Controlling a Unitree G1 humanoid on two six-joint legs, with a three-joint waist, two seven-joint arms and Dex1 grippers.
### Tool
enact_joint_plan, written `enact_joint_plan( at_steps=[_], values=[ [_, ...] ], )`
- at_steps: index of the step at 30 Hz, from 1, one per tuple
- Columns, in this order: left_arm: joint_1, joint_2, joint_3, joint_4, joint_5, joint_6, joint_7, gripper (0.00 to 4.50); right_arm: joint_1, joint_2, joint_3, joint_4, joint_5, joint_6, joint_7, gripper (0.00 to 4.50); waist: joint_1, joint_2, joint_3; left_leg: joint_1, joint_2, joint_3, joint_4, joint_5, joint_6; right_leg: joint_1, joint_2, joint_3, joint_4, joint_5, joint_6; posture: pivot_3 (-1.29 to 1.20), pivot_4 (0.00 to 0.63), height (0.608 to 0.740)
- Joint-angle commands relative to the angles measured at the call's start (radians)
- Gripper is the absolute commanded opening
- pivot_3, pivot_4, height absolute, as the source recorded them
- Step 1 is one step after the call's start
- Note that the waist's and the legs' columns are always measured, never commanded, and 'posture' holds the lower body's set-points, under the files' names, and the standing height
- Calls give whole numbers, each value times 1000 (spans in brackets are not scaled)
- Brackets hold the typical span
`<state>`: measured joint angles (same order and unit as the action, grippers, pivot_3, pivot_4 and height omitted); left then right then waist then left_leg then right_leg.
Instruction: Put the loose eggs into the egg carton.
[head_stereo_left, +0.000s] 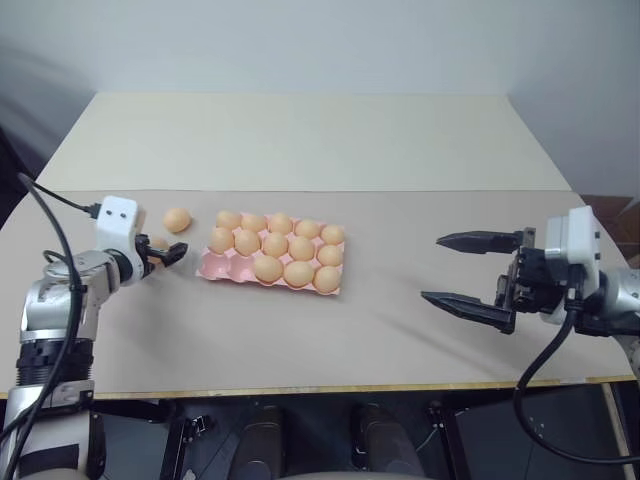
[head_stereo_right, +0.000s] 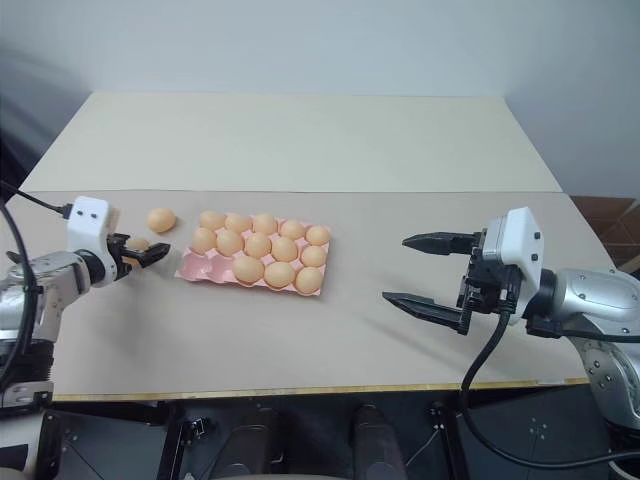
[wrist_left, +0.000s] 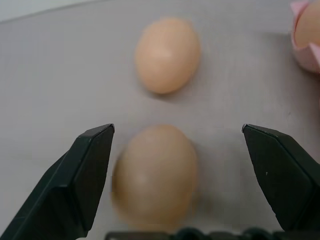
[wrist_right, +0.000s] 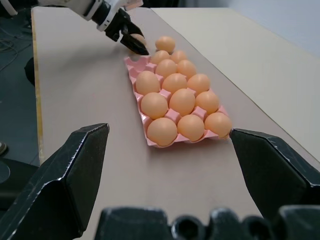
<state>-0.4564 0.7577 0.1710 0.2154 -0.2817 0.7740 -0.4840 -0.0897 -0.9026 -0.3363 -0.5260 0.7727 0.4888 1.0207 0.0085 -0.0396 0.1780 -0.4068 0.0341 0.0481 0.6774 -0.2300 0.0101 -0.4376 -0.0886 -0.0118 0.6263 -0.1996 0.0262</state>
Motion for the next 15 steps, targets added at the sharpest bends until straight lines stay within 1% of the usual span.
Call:
enact_joint_plan(
  at_steps=[1, 2, 8, 9, 10, 12, 15],
  values=[
    [-13, 21, -28, 21, 47, 7, 0, 4080, 19, -5, -57, -40, 27, 1, -8, 4500, 3, 0, 0, 0, 0, 0, 0, 0, 0, 0, 0, 0, 0, 0, 0, 0, 150, 740],
    [-10, 21, -32, 24, 52, -1, -2, 3896, 23, -5, -59, -42, 28, 1, -11, 4500, 3, 0, 0, 0, 0, 0, 0, 0, 0, 0, 0, 0, 1, -1, 1, 0, 150, 740],
    [-4, 36, -3, -31, 42, -22, -26, 2013, 33, -2, -63, -51, 32, 0, -26, 4500, 1, 0, 0, 2, 0, 0, 0, 0, 0, 1, 0, 0, 1, -1, 2, 0, 150, 740],
    [2, 43, 2, -47, 46, -42, -31, 1832, 36, -2, -63, -50, 32, -2, -26, 4500, 1, 0, 0, 1, 0, 0, 0, 0, 0, 1, 0, 0, 1, -1, 2, 0, 150, 740],
    [6, 50, 11, -69, 40, -47, -39, 1741, 38, -1, -63, -50, 32, -3, -27, 4500, 1, 0, 0, 1, 0, 0, 0, 0, 0, 0, 0, 0, 1, -1, 2, 0, 150, 740],
    [20, 62, 39, -144, 12, -59, -69, 1741, 42, 0, -66, -50, 33, -3, -28, 4500, 3, 0, 0, 0, 0, 0, 0, 0, 0, 0, 0, 0, 1, 0, 0, 0, 150, 740],
    [52, 64, 88, -277, -67, -80, -153, 1741, 49, 1, -70, -53, 35, -5, -28, 4500, 4, -1, 0, -1, 0, 0, 1, 0, 0, 0, -1, 0, 0, 0, -1, 0, 150, 740]
  ],
)
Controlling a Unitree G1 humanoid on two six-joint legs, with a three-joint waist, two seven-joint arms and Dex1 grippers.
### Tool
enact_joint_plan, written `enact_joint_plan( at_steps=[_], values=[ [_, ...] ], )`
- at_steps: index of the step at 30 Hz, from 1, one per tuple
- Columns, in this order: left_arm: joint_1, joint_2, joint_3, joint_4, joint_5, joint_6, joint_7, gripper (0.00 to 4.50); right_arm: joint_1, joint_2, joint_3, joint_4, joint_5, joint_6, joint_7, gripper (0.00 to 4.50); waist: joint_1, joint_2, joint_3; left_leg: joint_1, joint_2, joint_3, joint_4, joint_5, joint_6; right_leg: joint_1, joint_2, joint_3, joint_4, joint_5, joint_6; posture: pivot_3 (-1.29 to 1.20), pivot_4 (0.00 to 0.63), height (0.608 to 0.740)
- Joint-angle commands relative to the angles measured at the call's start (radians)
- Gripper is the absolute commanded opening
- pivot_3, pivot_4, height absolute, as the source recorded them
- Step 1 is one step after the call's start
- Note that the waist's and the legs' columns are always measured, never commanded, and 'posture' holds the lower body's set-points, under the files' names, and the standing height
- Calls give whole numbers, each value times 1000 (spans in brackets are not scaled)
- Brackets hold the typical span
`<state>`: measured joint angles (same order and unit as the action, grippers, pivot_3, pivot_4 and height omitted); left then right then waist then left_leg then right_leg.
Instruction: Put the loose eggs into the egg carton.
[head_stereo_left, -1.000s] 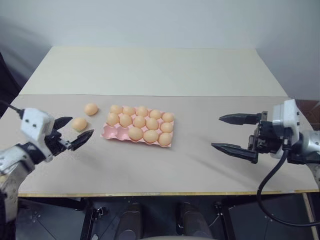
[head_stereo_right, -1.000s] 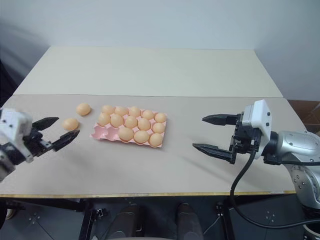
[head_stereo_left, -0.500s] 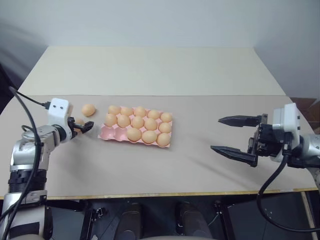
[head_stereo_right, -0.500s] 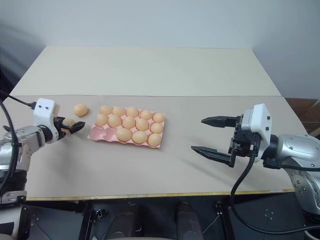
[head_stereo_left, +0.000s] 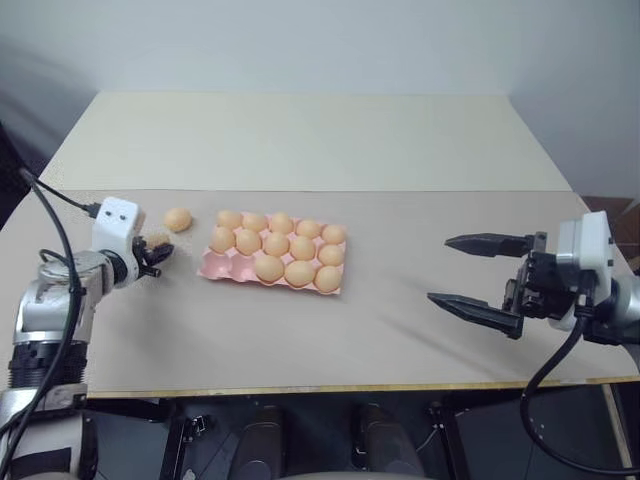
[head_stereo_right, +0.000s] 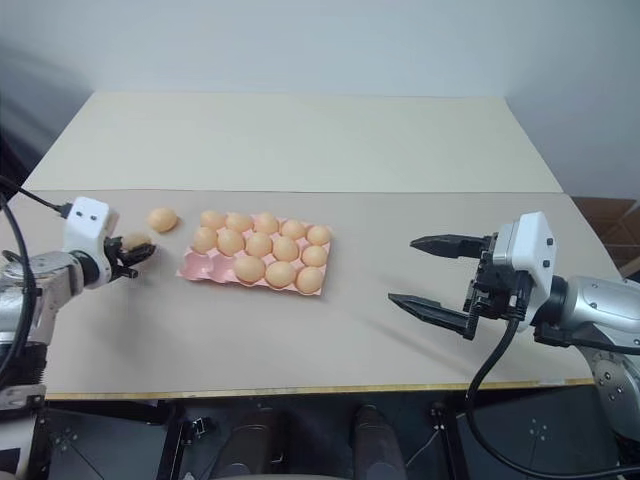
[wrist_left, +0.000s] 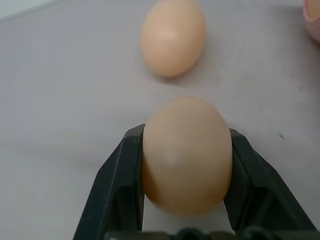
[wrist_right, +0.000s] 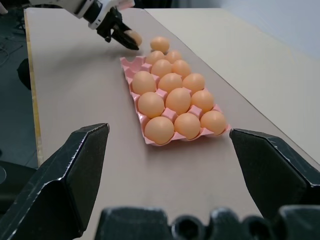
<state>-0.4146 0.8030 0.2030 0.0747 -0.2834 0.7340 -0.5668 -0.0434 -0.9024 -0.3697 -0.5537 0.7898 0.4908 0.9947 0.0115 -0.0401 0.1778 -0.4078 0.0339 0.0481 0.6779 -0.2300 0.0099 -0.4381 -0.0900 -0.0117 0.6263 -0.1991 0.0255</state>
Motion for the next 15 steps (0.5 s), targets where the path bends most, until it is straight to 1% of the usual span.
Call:
enact_joint_plan(
  at_steps=[1, 2, 4, 8, 12, 14, 15],
  values=[
    [27, 15, 67, -189, -105, -48, -114, 1741, 6, 1, -37, -28, 19, -7, -4, 4500, 3, 0, 0, 0, 0, 0, 0, 0, 0, 0, -1, 0, 0, 0, 0, 0, 150, 740],
    [45, 15, 62, -240, -140, -52, -161, 1741, 10, 2, -38, -30, 19, -8, -5, 4500, 4, 0, 0, 0, 0, 0, 0, 0, 0, 0, -1, 0, 0, 0, 0, 0, 150, 740],
    [72, 16, 8, -297, -145, -76, -216, 1741, 15, 5, -39, -36, 20, -8, -10, 4500, 3, 0, 0, 1, 0, 0, 0, 0, 0, 1, -1, 0, 0, -1, 2, 0, 150, 740],
    [55, -25, -88, -269, -125, -83, -239, 1741, 21, 6, -43, -47, 26, -4, -20, 4500, 3, 0, 0, 2, 0, 1, 0, 0, 0, 2, 0, 0, 0, -2, 2, 0, 150, 740],
    [18, -58, -143, -237, -129, -81, -267, 1741, 30, 7, -44, -61, 31, 1, -36, 4500, 0, 0, 0, 2, 0, 0, 0, 0, 0, 1, 1, 0, 0, -2, 3, 0, 150, 740],
    [10, -65, -158, -219, -124, -89, -279, 2425, 30, 9, -42, -66, 34, 3, -49, 4500, -1, 0, 0, 1, 0, 0, 0, 0, 0, 1, 1, 1, 0, -2, 3, 0, 150, 740],
    [9, -63, -167, -209, -116, -92, -282, 2666, 30, 9, -42, -70, 35, 3, -55, 4500, -1, 0, 0, 1, 0, 0, 0, 0, 0, 1, 1, 1, 0, -2, 3, 0, 150, 740]
  ],
)
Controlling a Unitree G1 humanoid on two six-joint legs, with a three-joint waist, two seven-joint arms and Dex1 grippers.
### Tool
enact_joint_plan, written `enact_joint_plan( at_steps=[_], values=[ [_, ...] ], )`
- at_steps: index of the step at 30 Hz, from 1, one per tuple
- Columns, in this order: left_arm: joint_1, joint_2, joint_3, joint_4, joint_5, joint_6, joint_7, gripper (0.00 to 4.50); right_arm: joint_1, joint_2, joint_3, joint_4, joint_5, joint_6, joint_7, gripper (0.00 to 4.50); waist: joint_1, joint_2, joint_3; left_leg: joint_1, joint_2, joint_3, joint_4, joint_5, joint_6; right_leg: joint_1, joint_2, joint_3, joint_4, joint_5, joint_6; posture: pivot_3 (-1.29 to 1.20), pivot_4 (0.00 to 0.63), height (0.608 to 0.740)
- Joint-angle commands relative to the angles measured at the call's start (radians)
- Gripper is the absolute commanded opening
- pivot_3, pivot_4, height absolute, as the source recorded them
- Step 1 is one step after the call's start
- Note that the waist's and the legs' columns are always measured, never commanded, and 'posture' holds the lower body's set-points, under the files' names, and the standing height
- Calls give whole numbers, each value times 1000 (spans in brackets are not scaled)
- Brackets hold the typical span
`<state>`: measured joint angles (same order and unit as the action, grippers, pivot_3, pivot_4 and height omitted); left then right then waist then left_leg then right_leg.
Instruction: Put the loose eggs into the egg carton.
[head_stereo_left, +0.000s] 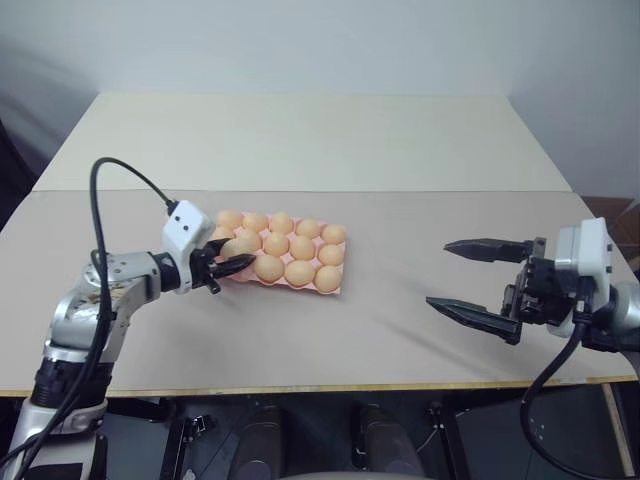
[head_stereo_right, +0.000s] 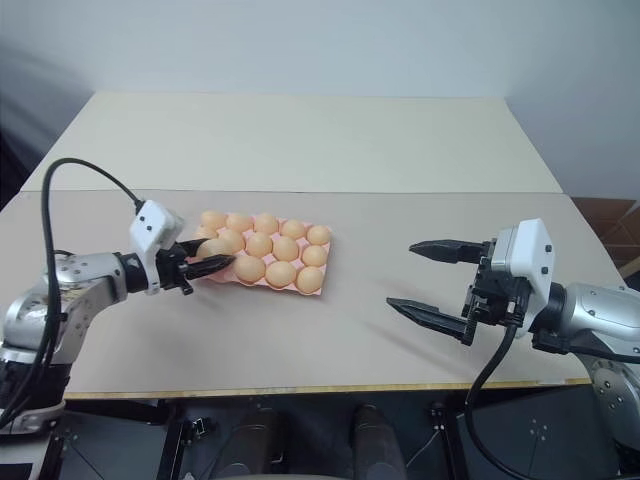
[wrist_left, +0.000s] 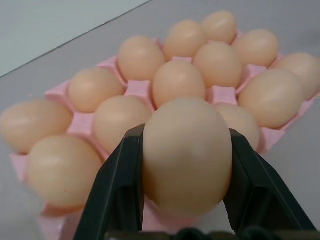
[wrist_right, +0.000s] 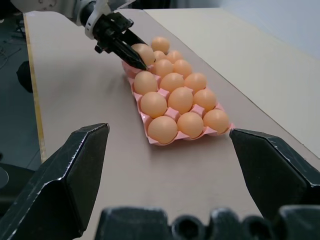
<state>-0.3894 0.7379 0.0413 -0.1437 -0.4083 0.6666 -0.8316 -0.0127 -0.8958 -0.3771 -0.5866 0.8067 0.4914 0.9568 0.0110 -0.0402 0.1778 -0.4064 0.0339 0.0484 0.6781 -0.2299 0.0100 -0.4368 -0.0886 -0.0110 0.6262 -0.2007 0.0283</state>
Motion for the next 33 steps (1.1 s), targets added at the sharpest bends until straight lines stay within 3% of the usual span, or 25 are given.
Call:
enact_joint_plan(
  at_steps=[1, 6, 14, 16, 19, 25, 33],
  values=[
    [-16, 7, -12, 17, 17, -35, -26, 2976, 1, 3, -35, -41, 19, 3, -23, 4500, 0, 0, 0, 0, 0, 0, 0, 0, 0, 0, 0, 0, 0, 0, 0, 0, 150, 740],
    [-10, 40, 57, 2, -15, -41, -54, 4470, 9, 3, -41, -54, 25, 5, -42, 4500, 1, 0, 0, 0, 0, 0, 0, 0, 0, 0, 0, 0, 0, 0, 0, 0, 150, 740],
    [126, 79, 271, -21, -22, -192, -53, 4470, -16, 5, -17, -17, 16, -9, -37, 4500, -2, 0, 0, 0, 0, 0, 0, 0, 0, 0, 0, 0, 0, 0, 0, 0, 150, 740],
    [205, 162, 335, -52, -109, -86, -159, 4470, -34, 4, -11, 7, 8, -14, -29, 4500, -11, -1, 0, 1, 1, 0, 0, 0, 0, 0, 0, 0, 0, 0, 0, 0, 150, 740],
    [305, 189, 423, -97, -155, -62, -176, 4470, -49, 1, -7, 35, -4, -20, -17, 4500, -7, -1, 0, 0, 2, 0, 0, 0, 0, -2, 0, 0, 0, -2, -3, 0, 150, 740],
    [532, 105, 612, -225, -193, -119, -175, 4470, -62, 4, 0, 65, -6, -16, 6, 4500, 1, -1, 0, 0, 2, 1, 0, 0, 0, -1, -2, 0, -1, -4, -6, 0, 150, 740],
    [582, 46, 617, -313, -236, -92, -82, 4470, -82, 7, 19, 84, -26, -19, 11, 4500, 3, -1, 0, 1, 2, 1, 0, 0, 0, 0, -1, 0, 0, -4, -6, 0, 150, 740]
  ],
)
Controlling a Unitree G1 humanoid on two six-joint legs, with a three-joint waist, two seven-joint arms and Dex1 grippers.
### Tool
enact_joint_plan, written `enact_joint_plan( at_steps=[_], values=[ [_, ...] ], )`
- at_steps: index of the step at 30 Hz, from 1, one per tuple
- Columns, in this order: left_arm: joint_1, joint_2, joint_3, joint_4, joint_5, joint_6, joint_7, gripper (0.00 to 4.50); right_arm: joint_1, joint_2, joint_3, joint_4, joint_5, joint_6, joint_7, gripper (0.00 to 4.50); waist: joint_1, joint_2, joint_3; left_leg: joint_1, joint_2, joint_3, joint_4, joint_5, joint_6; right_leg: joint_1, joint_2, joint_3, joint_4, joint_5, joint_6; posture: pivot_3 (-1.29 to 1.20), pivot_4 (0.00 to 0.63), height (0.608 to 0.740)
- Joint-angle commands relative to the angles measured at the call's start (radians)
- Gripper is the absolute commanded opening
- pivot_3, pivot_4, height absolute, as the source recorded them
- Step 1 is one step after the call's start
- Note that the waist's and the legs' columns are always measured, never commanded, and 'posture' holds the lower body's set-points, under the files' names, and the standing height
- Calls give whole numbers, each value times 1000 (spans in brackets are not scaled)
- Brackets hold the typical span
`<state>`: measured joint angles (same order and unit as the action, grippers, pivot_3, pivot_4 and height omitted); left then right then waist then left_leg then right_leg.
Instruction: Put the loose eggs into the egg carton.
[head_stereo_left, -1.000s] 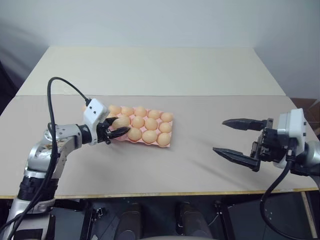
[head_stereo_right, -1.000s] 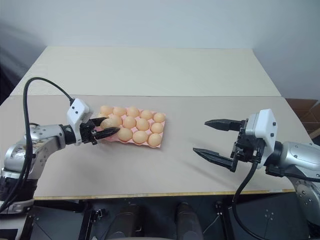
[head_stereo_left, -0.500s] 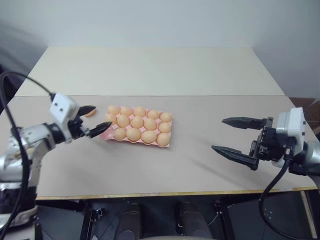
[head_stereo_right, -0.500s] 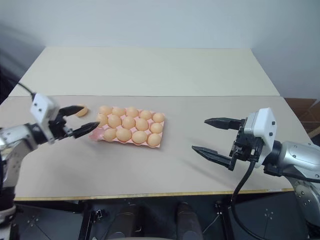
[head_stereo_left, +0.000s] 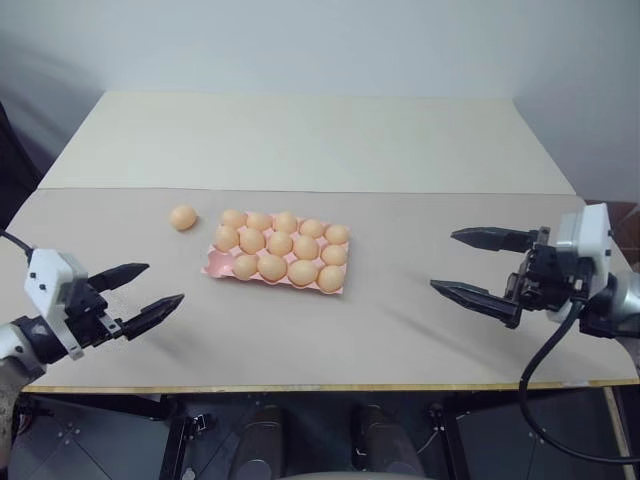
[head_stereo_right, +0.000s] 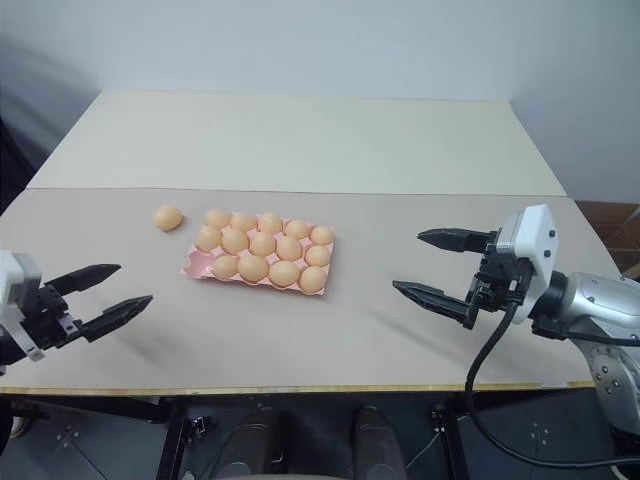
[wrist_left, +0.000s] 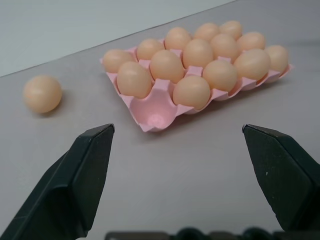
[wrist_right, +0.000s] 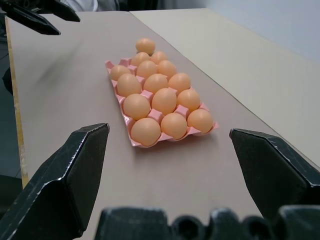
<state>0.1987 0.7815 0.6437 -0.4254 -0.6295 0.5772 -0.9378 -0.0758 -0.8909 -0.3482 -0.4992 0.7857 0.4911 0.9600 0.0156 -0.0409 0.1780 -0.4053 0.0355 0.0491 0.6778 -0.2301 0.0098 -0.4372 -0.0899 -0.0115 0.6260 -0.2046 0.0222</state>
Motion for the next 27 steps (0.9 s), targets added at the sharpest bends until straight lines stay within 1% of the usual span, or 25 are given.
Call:
enact_joint_plan(
  at_steps=[1, 3, 6, 9, 11, 13, 18, 24, 27],
  values=[
    [-19, 4, 7, -22, -9, -8, 39, 4470, -22, 0, -10, -2, -6, -18, 8, 4500, -3, 0, 0, 0, 0, 0, 0, 0, 0, 0, 0, 0, 0, 0, 0, 0, 150, 740],
    [-64, 6, -13, 4, 6, -7, 84, 4470, -25, -2, -9, -1, -8, -19, 8, 4500, -3, 0, 0, 0, -1, 0, 0, 0, 0, 0, 0, 0, 0, 0, 0, 0, 150, 740],
    [-207, 24, -91, 91, 63, 54, 217, 4470, -28, -3, -12, -4, -8, -16, 7, 4500, 6, 0, 0, 0, -1, 0, 0, 0, 0, 1, 0, 0, 1, 0, 0, 0, 150, 740],
    [-328, 15, -163, 183, 116, 66, 293, 4470, -28, -2, -12, -9, -10, -15, 7, 4500, 4, -1, -1, 1, -1, -1, 0, 0, 0, 2, 1, 0, 1, 1, 2, 0, 150, 740],
    [-458, 5, -243, 306, 187, 59, 357, 4470, -29, -1, -12, -15, -10, -13, 2, 4500, 4, -1, -1, 0, -1, 0, 0, 0, 0, 1, 1, 0, 0, 4, 6, 0, 150, 740],
    [-588, -4, -314, 459, 251, 38, 394, 4470, -21, -2, -21, -27, -4, -9, -1, 4500, 7, -1, -1, -1, -1, -1, 0, 0, 0, 1, 2, 0, 0, 4, 6, 0, 150, 740],
    [-865, -47, -446, 876, 387, -86, 418, 4470, 8, -8, -45, -53, 6, 2, -5, 4500, 6, -2, -1, -1, -2, -1, 1, 0, 0, 1, 2, -1, 0, 5, 7, 0, 150, 740],
    [-1087, -106, -529, 1292, 491, -249, 395, 4470, 20, -20, -79, -85, 32, 23, -16, 4500, -2, -3, -1, -2, -2, 0, 1, 0, 0, 1, 1, -1, -1, 6, 6, 0, 150, 740],
    [-1165, -137, -540, 1451, 521, -314, 389, 4470, 22, -22, -93, -104, 47, 34, -28, 4500, -3, -3, -1, -2, -2, 0, 1, 0, 0, 1, 1, -1, -1, 6, 6, 0, 150, 740]
  ],
)
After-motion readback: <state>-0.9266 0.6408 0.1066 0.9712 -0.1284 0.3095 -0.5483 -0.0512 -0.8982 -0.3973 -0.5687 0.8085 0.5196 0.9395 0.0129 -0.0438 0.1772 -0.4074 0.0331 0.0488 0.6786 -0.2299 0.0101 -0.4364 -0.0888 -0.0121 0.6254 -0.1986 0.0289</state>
